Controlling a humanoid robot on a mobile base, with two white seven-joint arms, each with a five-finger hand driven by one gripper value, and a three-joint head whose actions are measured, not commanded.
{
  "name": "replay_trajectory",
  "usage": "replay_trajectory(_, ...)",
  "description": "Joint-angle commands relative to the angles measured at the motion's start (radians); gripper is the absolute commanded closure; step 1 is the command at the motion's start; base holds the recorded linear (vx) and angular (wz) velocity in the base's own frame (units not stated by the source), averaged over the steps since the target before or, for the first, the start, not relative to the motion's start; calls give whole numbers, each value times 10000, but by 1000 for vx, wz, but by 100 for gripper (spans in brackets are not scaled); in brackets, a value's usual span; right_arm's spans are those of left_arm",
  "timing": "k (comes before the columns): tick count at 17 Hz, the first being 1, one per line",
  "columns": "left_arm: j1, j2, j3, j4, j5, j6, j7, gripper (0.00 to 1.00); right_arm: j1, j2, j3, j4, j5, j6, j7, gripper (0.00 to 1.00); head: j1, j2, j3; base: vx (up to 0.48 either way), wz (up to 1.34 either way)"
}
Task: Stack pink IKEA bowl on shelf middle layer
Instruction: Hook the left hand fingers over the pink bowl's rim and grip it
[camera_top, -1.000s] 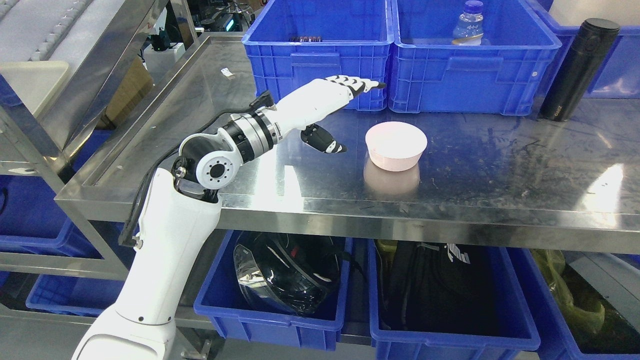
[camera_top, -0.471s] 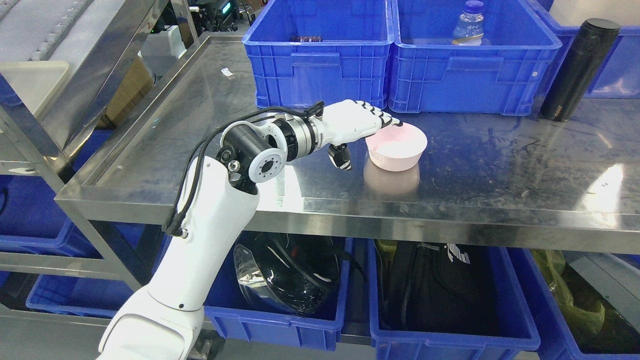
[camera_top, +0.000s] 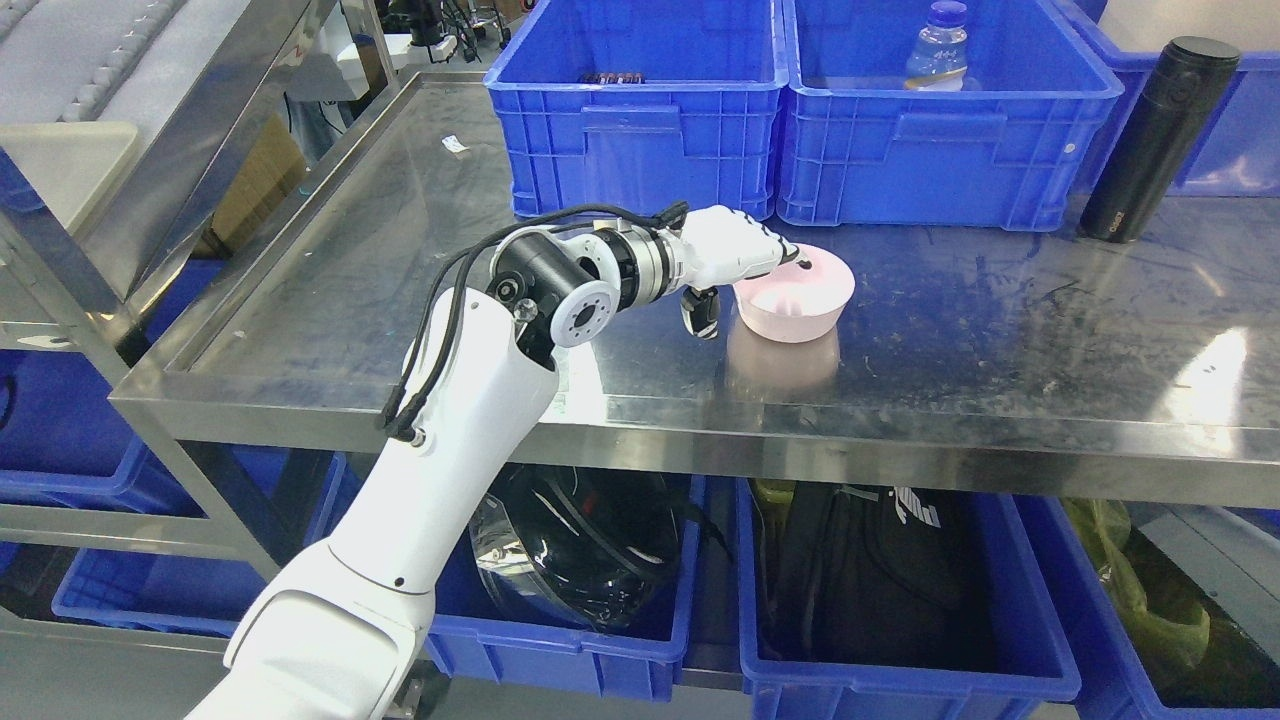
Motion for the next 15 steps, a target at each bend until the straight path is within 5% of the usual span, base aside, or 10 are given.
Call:
replay_trajectory(1, -440, -145, -747, 1882, 548, -94, 31, 20, 31, -175, 0, -175, 0, 5, -4, 0, 0, 0, 0, 0, 0)
replay_trajectory(10, -778, -145, -825, 2589, 795, -432, 108, 44, 46, -175, 0, -175, 0, 5, -4, 0, 0, 0, 0, 0, 0)
replay_trajectory(13, -778, -145, -764, 2605, 1009, -493, 108, 66, 46, -175, 0, -175, 0, 5, -4, 0, 0, 0, 0, 0, 0)
replay_trajectory(14, -762, -145, -673, 2620, 1420, -827, 92, 85, 46, -175, 0, -175, 0, 5, -4, 0, 0, 0, 0, 0, 0)
replay_trajectory(15, -762, -145, -520, 2620, 1682, -1104, 92, 93, 31, -175, 0, -175, 0, 5, -4, 0, 0, 0, 0, 0, 0)
